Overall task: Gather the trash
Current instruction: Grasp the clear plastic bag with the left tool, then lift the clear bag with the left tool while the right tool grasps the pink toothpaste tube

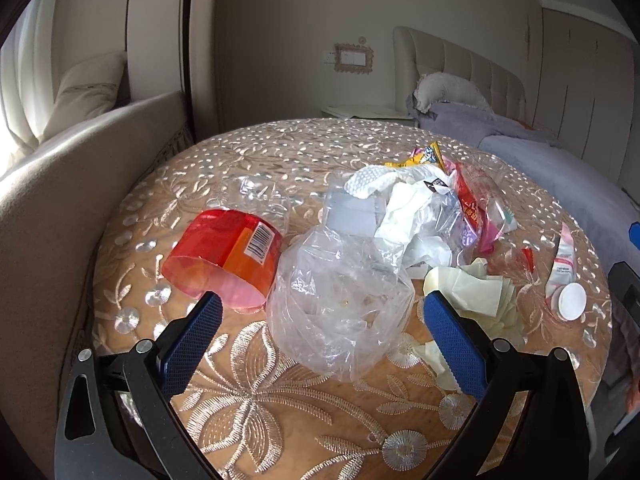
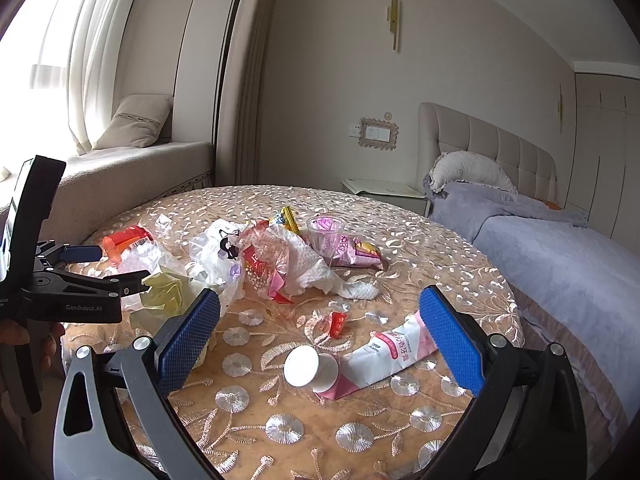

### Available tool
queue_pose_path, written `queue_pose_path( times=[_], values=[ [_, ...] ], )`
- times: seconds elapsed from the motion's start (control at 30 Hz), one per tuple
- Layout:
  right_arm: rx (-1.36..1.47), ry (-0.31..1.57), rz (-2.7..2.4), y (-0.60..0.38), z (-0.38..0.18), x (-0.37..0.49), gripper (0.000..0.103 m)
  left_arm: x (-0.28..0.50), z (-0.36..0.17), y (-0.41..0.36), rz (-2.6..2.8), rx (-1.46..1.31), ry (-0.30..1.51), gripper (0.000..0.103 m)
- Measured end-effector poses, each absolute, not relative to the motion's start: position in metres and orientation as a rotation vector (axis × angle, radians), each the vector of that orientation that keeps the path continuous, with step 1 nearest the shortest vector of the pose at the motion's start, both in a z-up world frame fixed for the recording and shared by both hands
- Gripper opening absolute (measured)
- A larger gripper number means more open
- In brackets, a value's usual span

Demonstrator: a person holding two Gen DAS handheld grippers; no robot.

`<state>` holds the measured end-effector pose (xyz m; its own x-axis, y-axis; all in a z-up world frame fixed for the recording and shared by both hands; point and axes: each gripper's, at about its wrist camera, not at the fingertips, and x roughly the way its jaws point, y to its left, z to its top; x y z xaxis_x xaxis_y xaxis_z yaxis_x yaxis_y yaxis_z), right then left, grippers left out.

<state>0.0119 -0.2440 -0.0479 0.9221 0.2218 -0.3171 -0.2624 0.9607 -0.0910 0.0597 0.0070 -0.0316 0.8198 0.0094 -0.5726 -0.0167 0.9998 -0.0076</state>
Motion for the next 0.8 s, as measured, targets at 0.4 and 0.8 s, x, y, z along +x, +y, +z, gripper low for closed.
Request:
queue_pose_path(
  times=[0.4,0.8],
  values=[
    [-0.102,0.39,0.213,-0.25,-0.067,0.032,0.099,0.084,-0.052,-0.001,-0.034,0.014,0.731,0.043],
    [-0.276,0.372,0.239,-0.236,-0.075,0.03,0.099,0.047,-0.019,0.003,-0.049,0.007,0.645,0.036]
  ],
)
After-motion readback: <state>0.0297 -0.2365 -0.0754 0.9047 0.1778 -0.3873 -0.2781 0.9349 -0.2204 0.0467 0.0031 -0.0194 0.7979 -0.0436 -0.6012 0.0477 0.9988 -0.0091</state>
